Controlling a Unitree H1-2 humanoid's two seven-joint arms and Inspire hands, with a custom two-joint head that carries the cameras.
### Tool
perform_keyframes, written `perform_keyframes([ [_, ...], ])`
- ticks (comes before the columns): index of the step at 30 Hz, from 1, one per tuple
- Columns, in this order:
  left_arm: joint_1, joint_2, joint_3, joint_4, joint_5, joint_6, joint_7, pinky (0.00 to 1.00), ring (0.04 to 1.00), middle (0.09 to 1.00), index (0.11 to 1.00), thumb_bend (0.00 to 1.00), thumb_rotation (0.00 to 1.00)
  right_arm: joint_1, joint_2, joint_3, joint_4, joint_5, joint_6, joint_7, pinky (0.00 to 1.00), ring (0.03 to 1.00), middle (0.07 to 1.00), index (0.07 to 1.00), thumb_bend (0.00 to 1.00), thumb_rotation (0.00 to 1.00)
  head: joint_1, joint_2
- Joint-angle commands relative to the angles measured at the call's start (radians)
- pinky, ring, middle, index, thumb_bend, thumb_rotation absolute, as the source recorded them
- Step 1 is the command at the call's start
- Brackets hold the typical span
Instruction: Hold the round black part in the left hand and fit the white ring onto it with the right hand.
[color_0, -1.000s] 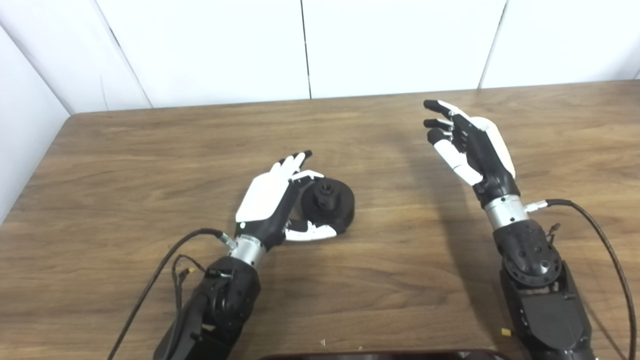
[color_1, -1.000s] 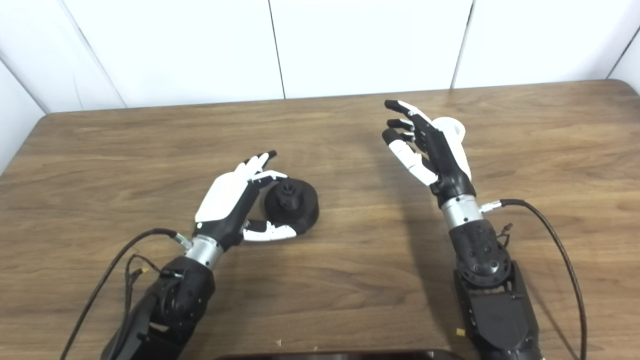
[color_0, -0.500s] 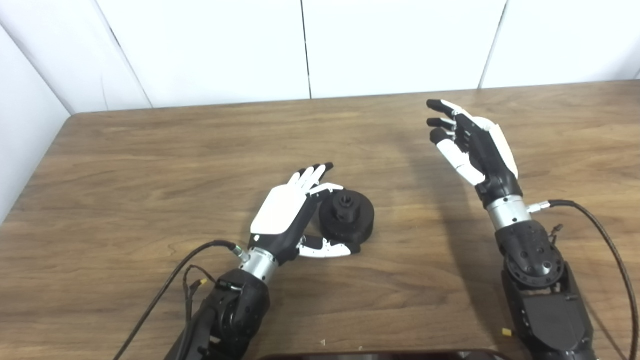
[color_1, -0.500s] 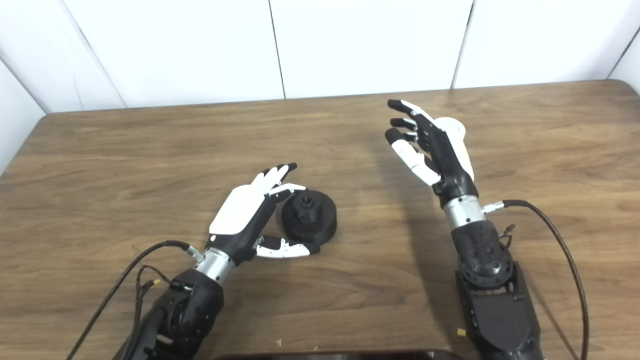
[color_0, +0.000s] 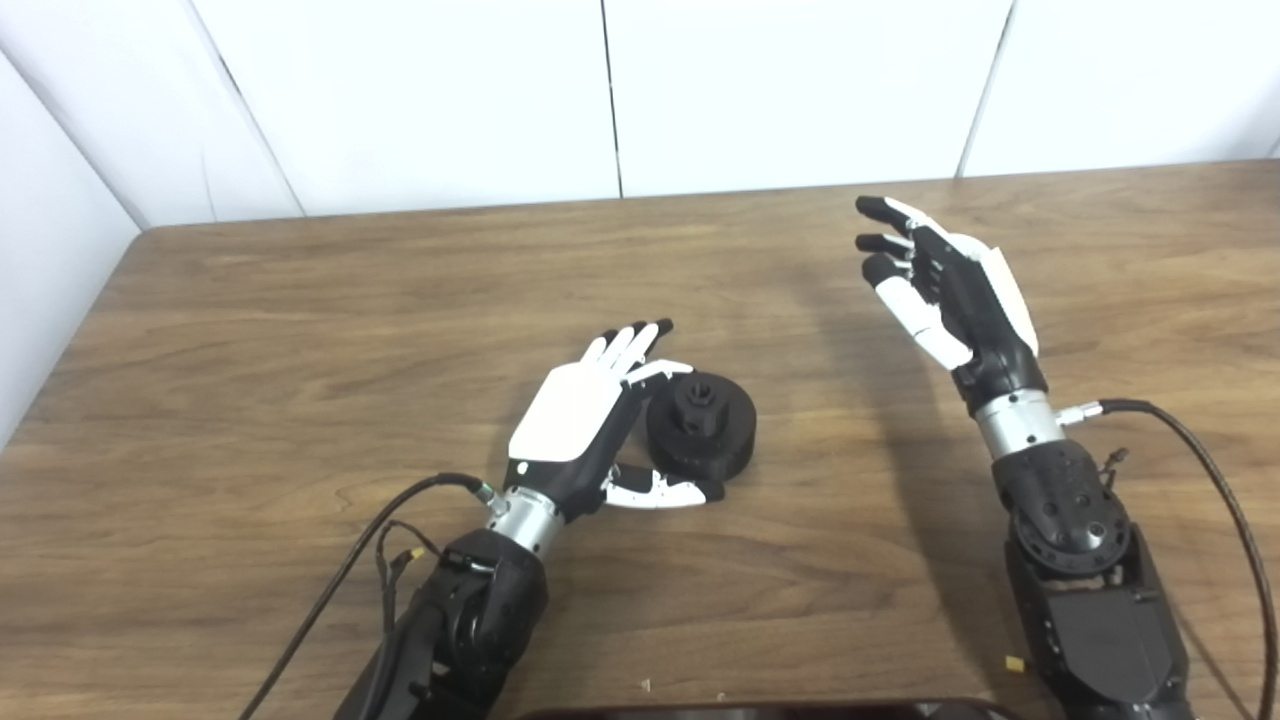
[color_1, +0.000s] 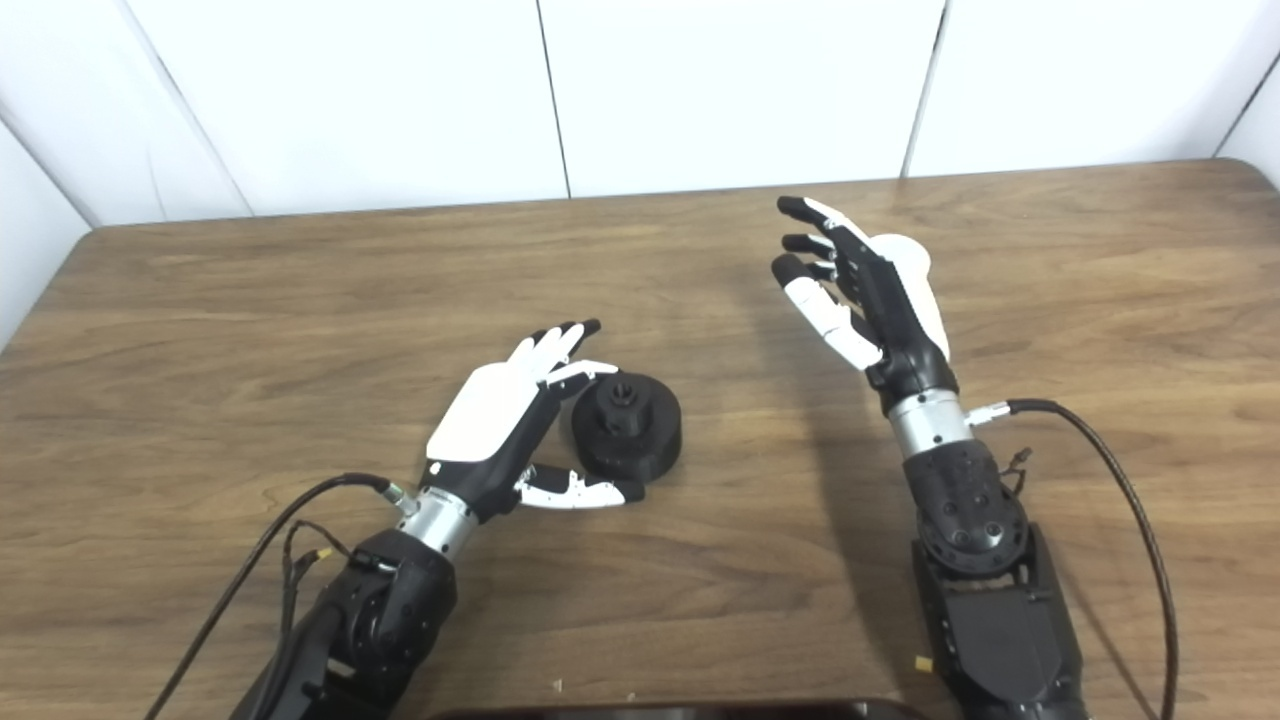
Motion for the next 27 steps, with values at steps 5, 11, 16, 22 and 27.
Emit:
perform_keyframes([
  [5, -0.004, -0.006, 0.018, 0.077, 0.027, -0.007, 0.037, 1.0, 1.0, 1.0, 0.707, 1.0, 0.42, -0.033, -0.018, -0.016, -0.043, 0.005, -0.001, -0.001, 0.71, 0.799, 0.878, 0.835, 0.62, 0.78, -0.004, 0.0],
  [11, -0.009, -0.022, 0.041, 0.101, 0.018, -0.018, 0.08, 1.0, 1.0, 1.0, 0.736, 1.0, 0.42, -0.033, -0.024, -0.014, -0.042, 0.004, 0.0, -0.004, 0.71, 0.795, 0.871, 0.832, 0.62, 0.78, -0.001, 0.001],
  [16, -0.013, -0.032, 0.051, 0.122, 0.016, -0.018, 0.093, 1.0, 1.0, 1.0, 0.795, 1.0, 0.39, -0.035, -0.02, -0.013, -0.041, 0.013, -0.001, -0.005, 0.7, 0.798, 0.873, 0.827, 0.64, 0.78, 0.001, 0.004],
  [22, -0.015, -0.04, 0.052, 0.146, 0.025, -0.014, 0.099, 1.0, 1.0, 1.0, 0.823, 1.0, 0.4, -0.034, -0.019, -0.011, -0.045, 0.008, 0.003, -0.005, 0.7, 0.796, 0.875, 0.826, 0.64, 0.79, 0.002, 0.005],
  [27, -0.015, -0.039, 0.054, 0.155, 0.023, -0.021, 0.101, 1.0, 1.0, 1.0, 0.81, 1.0, 0.42, -0.034, -0.02, -0.011, -0.041, 0.012, 0.002, -0.003, 0.69, 0.795, 0.869, 0.817, 0.63, 0.78, 0.004, 0.008],
])
